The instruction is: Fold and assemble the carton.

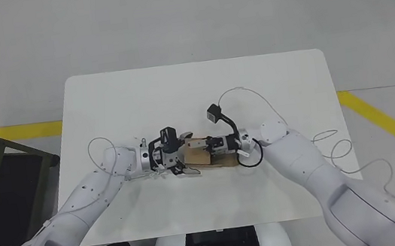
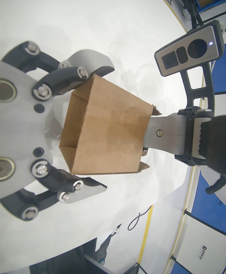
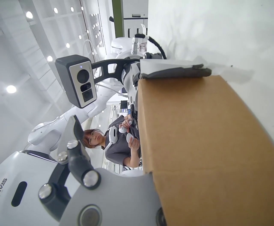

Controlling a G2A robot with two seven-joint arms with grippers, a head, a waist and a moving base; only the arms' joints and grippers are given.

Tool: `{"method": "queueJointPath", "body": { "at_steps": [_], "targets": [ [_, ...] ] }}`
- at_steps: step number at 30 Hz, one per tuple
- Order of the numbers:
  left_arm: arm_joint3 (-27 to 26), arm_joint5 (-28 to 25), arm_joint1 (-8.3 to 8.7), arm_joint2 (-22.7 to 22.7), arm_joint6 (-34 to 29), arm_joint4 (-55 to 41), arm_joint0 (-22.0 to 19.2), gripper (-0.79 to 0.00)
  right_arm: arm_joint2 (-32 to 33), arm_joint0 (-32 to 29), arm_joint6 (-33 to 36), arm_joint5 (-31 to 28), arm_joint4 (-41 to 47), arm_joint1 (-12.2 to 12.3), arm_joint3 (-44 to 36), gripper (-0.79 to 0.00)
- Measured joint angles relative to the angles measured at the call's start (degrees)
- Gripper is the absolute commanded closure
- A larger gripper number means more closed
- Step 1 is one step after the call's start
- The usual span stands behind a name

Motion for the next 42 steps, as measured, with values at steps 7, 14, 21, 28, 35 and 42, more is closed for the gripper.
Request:
{"method": "queueJointPath", "body": {
  "at_steps": [7, 14, 21, 28, 35, 42],
  "targets": [
    [-0.03, 0.32, -0.08, -0.37, -0.44, -0.23, 0.25, -0.785, 0.21, 0.54, 0.74, 0.74, 0.36, -0.16, 0.63, -0.785],
    [0.51, 1.03, -0.25, -0.67, -0.83, -0.55, 0.44, -0.785, 1.68, -0.28, 0.56, 0.56, -0.59, 1.43, -2.43, -0.785],
    [0.92, 0.95, -0.34, -0.90, -0.67, -0.39, 0.54, -0.785, 3.89, -3.08, -0.62, -0.63, 0.28, 3.40, -7.06, -0.785],
    [0.84, 0.69, -0.46, -0.97, -0.83, -0.18, 0.56, -0.785, 4.57, -3.76, 0.10, 0.10, 4.23, 3.11, -7.00, -0.785],
    [1.12, 0.01, -0.45, -1.25, -0.53, 0.03, 0.47, -0.776, 3.04, -2.46, 0.74, 0.74, 4.74, 1.45, -3.64, -0.785],
    [1.05, -0.04, -0.46, -1.58, -0.66, 0.02, 0.60, -0.776, 2.09, -1.22, 1.46, 1.46, 3.04, 0.68, -1.57, -0.785]
  ]
}}
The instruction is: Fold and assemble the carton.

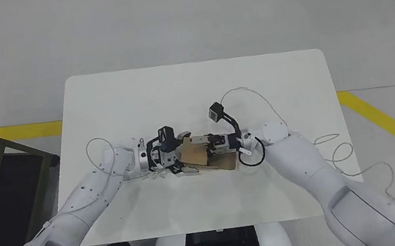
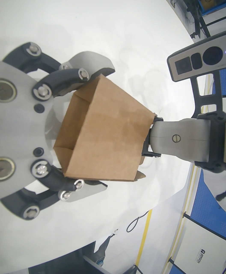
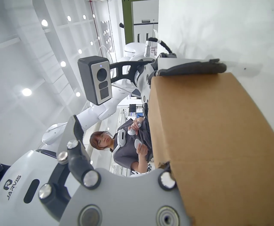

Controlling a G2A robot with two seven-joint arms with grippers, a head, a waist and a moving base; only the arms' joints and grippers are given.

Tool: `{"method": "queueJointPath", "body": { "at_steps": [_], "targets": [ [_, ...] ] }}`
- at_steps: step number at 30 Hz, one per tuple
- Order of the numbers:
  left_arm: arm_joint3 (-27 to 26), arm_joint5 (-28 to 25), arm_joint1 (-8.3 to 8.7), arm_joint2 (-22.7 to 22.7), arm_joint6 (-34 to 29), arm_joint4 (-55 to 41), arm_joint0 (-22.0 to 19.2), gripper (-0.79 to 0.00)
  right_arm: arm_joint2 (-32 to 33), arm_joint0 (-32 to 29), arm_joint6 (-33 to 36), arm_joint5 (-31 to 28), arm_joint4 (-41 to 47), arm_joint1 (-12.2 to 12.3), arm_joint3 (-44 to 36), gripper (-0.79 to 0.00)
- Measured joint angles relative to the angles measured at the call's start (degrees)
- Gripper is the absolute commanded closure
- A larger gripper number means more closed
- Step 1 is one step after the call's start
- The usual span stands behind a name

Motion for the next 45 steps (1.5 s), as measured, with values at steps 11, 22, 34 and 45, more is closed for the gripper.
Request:
{"method": "queueJointPath", "body": {
  "at_steps": [11, 22, 34, 45],
  "targets": [
    [1.27, 0.34, -0.28, -0.41, -0.10, -0.99, 0.07, -0.779, 3.61, -3.45, -1.99, -1.99, -6.21, 4.41, -7.32, -0.785],
    [1.94, 0.21, -0.21, -1.23, 0.44, -1.35, 0.30, -0.779, 10.20, -11.26, -3.83, -3.75, -13.08, 9.88, -18.79, 0.000],
    [1.78, 0.03, -0.22, -1.77, 0.44, -1.40, 0.57, -0.776, 15.59, -17.88, -10.54, 0.78, -22.00, 13.11, -27.58, 0.000],
    [0.82, -0.30, -0.30, -1.97, -0.17, -1.28, 0.76, -0.782, 13.29, -17.56, -18.18, 5.18, -27.67, 12.46, -28.74, 0.000]
  ]
}}
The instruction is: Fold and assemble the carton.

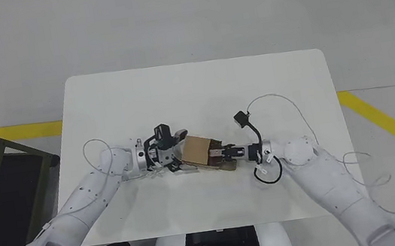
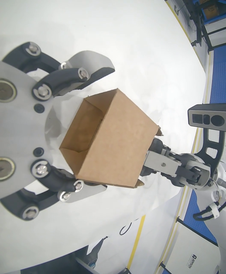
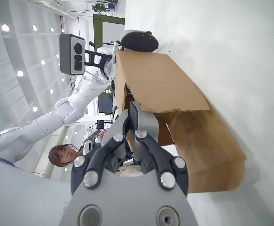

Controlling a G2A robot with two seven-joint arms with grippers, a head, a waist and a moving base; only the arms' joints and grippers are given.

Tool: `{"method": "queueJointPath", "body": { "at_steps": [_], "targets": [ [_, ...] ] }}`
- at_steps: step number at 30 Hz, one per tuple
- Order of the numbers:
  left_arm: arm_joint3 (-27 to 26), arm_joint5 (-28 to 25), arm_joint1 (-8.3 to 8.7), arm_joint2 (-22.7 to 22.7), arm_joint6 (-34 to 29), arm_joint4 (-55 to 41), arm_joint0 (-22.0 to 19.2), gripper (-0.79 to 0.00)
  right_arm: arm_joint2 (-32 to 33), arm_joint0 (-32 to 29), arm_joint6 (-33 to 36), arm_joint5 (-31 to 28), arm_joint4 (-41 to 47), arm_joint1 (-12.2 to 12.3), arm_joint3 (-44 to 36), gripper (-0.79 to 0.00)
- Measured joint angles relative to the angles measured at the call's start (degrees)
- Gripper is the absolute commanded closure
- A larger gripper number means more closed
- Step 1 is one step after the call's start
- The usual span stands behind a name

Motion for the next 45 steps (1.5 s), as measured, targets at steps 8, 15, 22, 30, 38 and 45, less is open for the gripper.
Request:
{"method": "queueJointPath", "body": {
  "at_steps": [8, 15, 22, 30, 38, 45],
  "targets": [
    [-1.07, -0.30, -0.12, 0.33, -0.59, 0.70, 0.26, -0.785, -2.67, 2.83, -2.29, 1.28, 1.25, -1.52, 3.44, 0.000],
    [-1.24, -0.58, -0.06, 0.26, -0.52, 1.13, 0.63, -0.785, -5.06, 7.48, 0.56, -2.14, 4.60, -3.34, 9.71, 0.000],
    [-0.94, -0.86, 0.18, -0.23, -0.16, 1.41, 0.91, -0.785, -7.54, 11.50, 6.88, -4.66, 9.72, -5.42, 17.05, 0.000],
    [-1.55, -0.72, 0.05, -0.04, -0.57, 1.84, 0.83, -0.782, -10.10, 15.66, 9.29, -0.84, 13.18, -8.15, 23.83, 0.000],
    [-1.67, -0.60, 0.06, -0.30, -0.64, 1.75, 0.90, -0.782, -10.81, 16.66, 9.32, -1.59, 13.99, -9.19, 25.54, 0.000],
    [-1.69, -0.37, 0.09, -0.57, -0.62, 1.72, 0.99, -0.763, -10.78, 16.47, 9.15, -1.47, 14.02, -9.18, 25.29, 0.000]
  ]
}}
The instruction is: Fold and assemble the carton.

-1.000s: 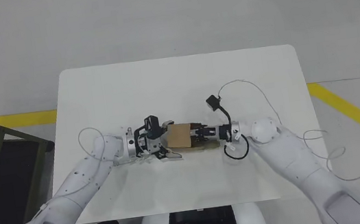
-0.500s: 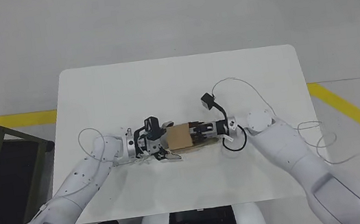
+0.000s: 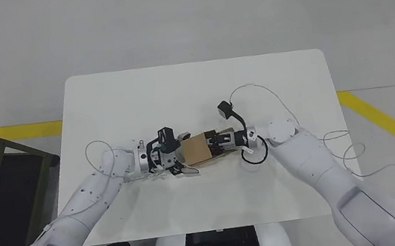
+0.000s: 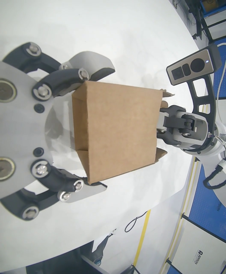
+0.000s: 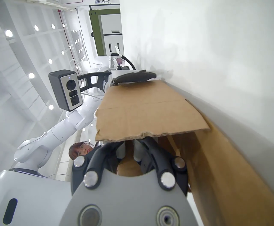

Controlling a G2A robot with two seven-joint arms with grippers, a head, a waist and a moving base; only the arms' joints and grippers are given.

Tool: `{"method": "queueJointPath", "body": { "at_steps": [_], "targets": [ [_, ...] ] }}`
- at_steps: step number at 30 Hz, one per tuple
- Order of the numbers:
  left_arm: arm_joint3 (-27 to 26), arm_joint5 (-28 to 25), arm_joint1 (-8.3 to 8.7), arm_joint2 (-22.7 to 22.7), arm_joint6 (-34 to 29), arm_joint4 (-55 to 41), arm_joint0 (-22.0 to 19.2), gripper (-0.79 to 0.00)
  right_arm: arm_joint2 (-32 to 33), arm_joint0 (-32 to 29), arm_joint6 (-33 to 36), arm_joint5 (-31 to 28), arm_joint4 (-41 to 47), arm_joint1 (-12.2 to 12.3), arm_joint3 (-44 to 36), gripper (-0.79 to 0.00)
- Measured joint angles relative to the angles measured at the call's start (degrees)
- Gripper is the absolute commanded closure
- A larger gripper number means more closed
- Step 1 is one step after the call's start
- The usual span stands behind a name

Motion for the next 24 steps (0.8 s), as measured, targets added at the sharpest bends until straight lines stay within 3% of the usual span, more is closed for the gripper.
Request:
{"method": "queueJointPath", "body": {
  "at_steps": [9, 24],
  "targets": [
    [0.54, -0.12, -0.19, -0.01, -0.17, -0.35, -0.32, -0.742, 0.22, -2.36, -0.83, 3.21, -1.29, 0.22, -4.65, 0.000],
    [0.85, -0.48, -0.38, 0.25, 1.51, 0.48, -0.84, -0.714, -1.00, -1.33, -3.60, 5.48, -2.96, -1.47, -3.98, 0.000]
  ]
}}
